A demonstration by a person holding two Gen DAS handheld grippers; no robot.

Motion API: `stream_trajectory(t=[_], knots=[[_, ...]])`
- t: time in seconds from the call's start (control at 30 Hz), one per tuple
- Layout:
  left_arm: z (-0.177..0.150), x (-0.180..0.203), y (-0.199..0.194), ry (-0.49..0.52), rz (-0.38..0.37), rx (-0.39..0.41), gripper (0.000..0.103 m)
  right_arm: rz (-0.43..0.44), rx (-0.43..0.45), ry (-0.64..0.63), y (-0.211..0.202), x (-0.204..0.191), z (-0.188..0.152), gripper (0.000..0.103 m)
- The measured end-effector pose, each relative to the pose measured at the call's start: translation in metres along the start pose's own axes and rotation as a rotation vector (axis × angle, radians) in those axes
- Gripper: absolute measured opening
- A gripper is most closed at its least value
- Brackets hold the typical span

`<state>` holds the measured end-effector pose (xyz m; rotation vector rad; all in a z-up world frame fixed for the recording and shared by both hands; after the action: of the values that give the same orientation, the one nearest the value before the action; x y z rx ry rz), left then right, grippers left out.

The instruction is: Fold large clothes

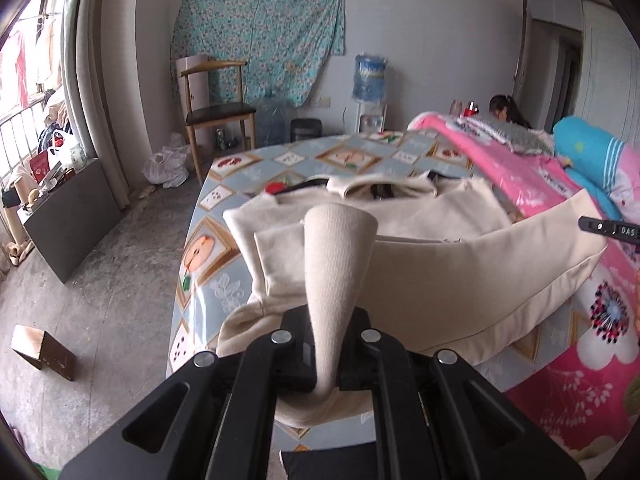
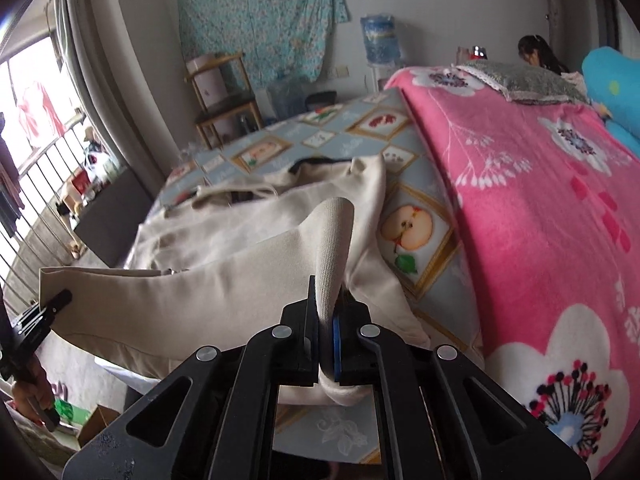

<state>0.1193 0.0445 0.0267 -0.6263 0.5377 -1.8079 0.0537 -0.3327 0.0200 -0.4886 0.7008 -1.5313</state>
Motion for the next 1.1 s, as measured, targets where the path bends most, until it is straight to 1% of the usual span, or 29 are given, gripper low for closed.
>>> stream_trajectory(t=[0.13,0.23,0.27,0.33,0.4,0.5,0.57,0.67,0.77,0.83,0.87,0.9,0.93,0.97,1.0,1.03,1.1], knots=[[0.035,-0.005,0.011,-0.024,-0.020,0.029,0.005,0.012,0.045,-0.040,0.013,0.000,0.035,0.005],[0.071,-0.010,0.033,-0.041,-0.016,0.041,0.005,0.024,0.082,-0.061,0.030,0.005,0.068,0.005],[0.080,-0.011,0.041,-0.038,-0.010,0.044,0.005,0.034,0.096,-0.060,0.039,0.009,0.083,0.005],[0.106,-0.013,0.063,-0.033,0.002,0.051,0.005,0.058,0.108,-0.058,0.059,0.014,0.108,0.005],[0.129,-0.015,0.086,-0.029,0.007,0.047,0.005,0.062,0.108,-0.058,0.081,0.017,0.128,0.005],[0.159,-0.018,0.131,-0.024,0.027,0.024,0.005,0.068,0.084,-0.056,0.128,0.023,0.157,0.005],[0.172,-0.021,0.168,-0.023,0.038,-0.013,0.005,0.072,0.051,-0.039,0.164,0.029,0.166,0.005],[0.176,-0.029,0.221,-0.023,0.059,-0.101,0.005,0.067,-0.032,-0.014,0.217,0.036,0.164,0.005],[0.158,-0.043,0.278,-0.017,0.103,-0.234,0.005,0.074,-0.143,0.021,0.268,0.047,0.147,0.005],[0.142,-0.054,0.300,-0.061,0.090,-0.326,0.006,0.081,-0.194,0.028,0.286,0.050,0.136,0.005],[0.136,-0.059,0.307,-0.084,0.079,-0.362,0.010,0.075,-0.214,0.025,0.291,0.052,0.132,0.006],[0.132,-0.065,0.307,-0.105,0.074,-0.372,0.018,0.065,-0.224,0.026,0.292,0.053,0.131,0.012],[0.133,-0.070,0.305,-0.129,0.069,-0.366,0.022,0.038,-0.229,0.033,0.288,0.057,0.131,0.025],[0.134,-0.075,0.299,-0.160,0.061,-0.358,0.029,-0.001,-0.229,0.041,0.284,0.061,0.133,0.032],[0.137,-0.081,0.296,-0.186,0.066,-0.351,0.033,-0.049,-0.222,0.048,0.274,0.066,0.134,0.046],[0.141,-0.090,0.288,-0.219,0.062,-0.336,0.033,-0.088,-0.205,0.054,0.259,0.070,0.135,0.048],[0.150,-0.104,0.263,-0.281,0.030,-0.279,0.033,-0.097,-0.163,0.057,0.227,0.070,0.135,0.048]])
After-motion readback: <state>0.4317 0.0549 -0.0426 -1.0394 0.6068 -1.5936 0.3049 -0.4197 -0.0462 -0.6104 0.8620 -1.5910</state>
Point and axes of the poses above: each gripper's, at about its wrist camera, not at the fingertips, and y roughly the way its jaws point, x to its right, z to its top, the point moved 5 cm from there along y, roughly the way its jaws point, and after that the axes turned 8 degrees about -y, right-handed, at the moved point
